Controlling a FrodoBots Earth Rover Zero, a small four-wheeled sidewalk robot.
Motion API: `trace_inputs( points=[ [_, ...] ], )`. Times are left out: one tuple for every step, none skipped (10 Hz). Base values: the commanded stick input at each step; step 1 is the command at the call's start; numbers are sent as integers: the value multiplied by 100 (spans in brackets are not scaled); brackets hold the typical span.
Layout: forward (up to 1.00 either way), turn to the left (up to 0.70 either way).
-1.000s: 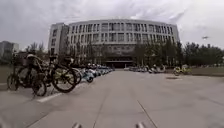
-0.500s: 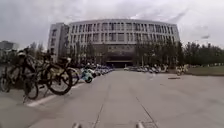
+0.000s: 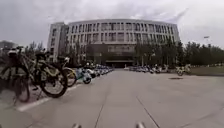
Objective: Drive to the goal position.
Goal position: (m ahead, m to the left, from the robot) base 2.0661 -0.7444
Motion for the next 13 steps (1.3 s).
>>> trace_inputs(
  points=[
    [45, 0],
    [45, 0],
    [45, 0],
    [45, 0],
    [45, 0],
    [45, 0],
    [45, 1],
    [45, 2],
    [45, 3],
    [45, 5],
    [45, 6],
    [45, 7],
    [45, 9]
  ],
)
